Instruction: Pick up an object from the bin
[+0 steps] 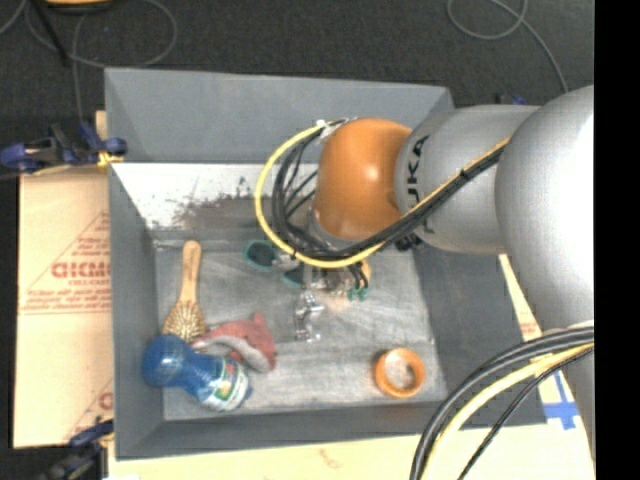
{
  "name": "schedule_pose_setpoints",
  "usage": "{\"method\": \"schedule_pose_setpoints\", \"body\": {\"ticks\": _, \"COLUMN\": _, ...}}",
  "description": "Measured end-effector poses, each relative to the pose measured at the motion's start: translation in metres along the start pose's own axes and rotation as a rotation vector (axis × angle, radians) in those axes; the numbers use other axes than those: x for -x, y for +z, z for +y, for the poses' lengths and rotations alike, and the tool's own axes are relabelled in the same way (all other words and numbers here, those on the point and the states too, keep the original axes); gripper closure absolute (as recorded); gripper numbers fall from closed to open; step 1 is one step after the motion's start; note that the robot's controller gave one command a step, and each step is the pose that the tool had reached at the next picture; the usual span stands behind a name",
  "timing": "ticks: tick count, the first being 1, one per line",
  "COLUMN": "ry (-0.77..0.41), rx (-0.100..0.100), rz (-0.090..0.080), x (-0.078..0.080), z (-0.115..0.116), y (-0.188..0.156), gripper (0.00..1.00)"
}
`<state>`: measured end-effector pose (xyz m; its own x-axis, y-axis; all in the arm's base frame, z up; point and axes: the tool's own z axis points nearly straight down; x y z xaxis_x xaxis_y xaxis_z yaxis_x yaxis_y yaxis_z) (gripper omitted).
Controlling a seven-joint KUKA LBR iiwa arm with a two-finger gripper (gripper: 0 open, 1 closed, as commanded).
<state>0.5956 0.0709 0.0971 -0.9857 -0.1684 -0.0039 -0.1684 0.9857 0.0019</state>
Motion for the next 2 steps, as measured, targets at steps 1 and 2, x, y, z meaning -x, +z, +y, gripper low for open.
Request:
{"method": "schedule_pose_setpoints", "body": {"ticks": 1, "ry": -0.037, "rx": -0.003, "rz": -0.003, "x": 0.008, "z": 0.050, "y": 0.010, "gripper": 0.00}}
{"method": "schedule_pose_setpoints", "body": {"ticks": 2, "ry": -0.023, "rx": 0.000, "rz": -0.008, "x": -0.014, "z": 0.074, "y": 0.024, "gripper": 1.00}}
